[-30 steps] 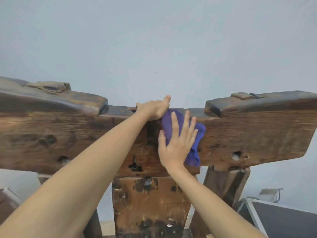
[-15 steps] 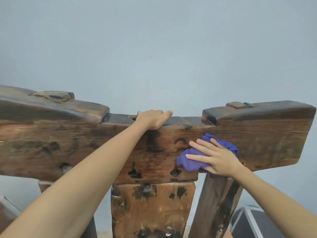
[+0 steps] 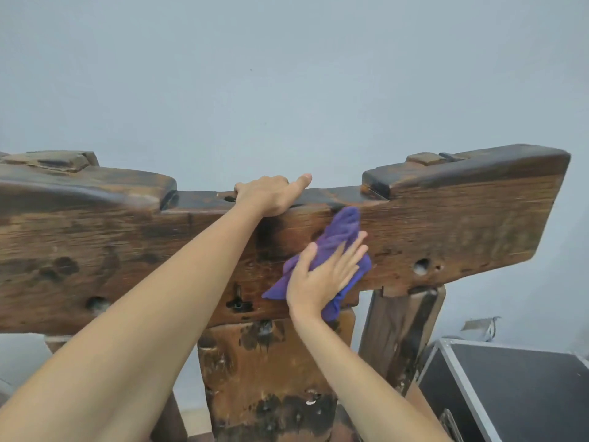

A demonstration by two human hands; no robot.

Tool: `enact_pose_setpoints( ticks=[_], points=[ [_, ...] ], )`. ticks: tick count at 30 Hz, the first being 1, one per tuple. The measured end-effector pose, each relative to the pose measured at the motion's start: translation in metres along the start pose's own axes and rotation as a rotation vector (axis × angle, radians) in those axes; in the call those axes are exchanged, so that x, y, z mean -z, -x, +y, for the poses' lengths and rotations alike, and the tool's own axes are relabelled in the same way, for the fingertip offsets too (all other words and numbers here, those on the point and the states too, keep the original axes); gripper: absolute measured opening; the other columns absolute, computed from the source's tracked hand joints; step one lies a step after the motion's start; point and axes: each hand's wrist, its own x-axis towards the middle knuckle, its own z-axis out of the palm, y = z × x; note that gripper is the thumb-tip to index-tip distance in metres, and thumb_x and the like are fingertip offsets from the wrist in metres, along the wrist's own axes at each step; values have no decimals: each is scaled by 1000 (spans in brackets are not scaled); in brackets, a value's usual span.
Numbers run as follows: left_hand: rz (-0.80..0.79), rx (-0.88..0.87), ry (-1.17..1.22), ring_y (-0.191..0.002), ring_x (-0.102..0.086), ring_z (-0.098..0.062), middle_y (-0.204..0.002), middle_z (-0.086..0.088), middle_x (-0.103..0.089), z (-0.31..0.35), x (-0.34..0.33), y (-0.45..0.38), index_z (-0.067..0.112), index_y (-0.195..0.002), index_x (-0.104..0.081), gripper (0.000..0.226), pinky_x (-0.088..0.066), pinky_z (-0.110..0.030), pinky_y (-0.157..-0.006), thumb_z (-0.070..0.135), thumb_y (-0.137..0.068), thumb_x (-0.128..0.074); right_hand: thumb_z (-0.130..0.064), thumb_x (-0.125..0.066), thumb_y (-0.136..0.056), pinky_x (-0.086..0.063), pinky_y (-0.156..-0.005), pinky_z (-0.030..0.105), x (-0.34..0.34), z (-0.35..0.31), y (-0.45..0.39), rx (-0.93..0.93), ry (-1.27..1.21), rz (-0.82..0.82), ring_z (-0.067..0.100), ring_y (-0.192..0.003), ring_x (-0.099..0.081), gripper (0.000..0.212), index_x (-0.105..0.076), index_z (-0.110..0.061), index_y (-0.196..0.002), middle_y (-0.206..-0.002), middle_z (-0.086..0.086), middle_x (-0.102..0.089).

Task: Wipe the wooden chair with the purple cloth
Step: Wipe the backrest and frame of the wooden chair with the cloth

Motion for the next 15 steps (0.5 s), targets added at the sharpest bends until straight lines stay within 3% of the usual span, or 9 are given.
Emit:
enact_pose_setpoints(
  ticks=[3, 5, 7, 10, 13, 15],
  points=[
    [-11, -13, 38, -139, -42, -33, -153, -7, -46, -8, 0, -4, 24, -144, -48, 81, -23, -54, -110, 70, -92, -7, -41, -60, -86, -4, -127, 47, 5, 44, 32, 653, 212, -354, 26, -159, -3, 81, -27, -38, -159, -172, -2, -9],
    [-34, -5, 45, -145, -34, -32, -160, -5, -38, -11, -1, -9, 27, -150, -41, 77, -18, -54, -115, 67, -95, -5, -45, -66, -86, -14, -124, 47, 18, 81, 3, 1011, 249, -459, 22, -159, -8, 79, -32, -42, -157, -172, -7, -10],
    [-103, 11, 2, -148, -29, -32, -162, -2, -33, -10, -1, -13, 32, -153, -34, 75, -15, -55, -118, 69, -95, -5, -51, -62, -94, -16, -123, 43, 34, 109, -38, 1251, 320, -545, 20, -158, -11, 74, -26, -43, -159, -171, -7, -11],
    [-134, -16, -27, -146, -32, -33, -161, -2, -36, -12, -2, -19, 30, -150, -36, 74, -17, -55, -117, 70, -94, -8, -56, -57, -96, -11, -125, 39, 65, 145, -102, 1280, 420, -533, 20, -157, -16, 73, -24, -43, -160, -171, -6, -12],
    [-121, -47, -42, -141, -39, -34, -155, -3, -44, -16, -4, -23, 28, -141, -44, 75, -20, -56, -116, 72, -92, -9, -61, -50, -94, -16, -124, 43, 100, 178, -167, 1075, 454, -413, 27, -154, -20, 73, -23, -42, -159, -168, 2, -24],
    [-103, -45, -55, -138, -42, -34, -151, -3, -48, -14, -7, -24, 29, -136, -48, 73, -22, -55, -115, 72, -91, -10, -53, -51, -92, -20, -120, 50, 119, 195, -196, 851, 417, -368, 33, -153, -20, 72, -24, -39, -157, -164, 14, -31]
  ],
)
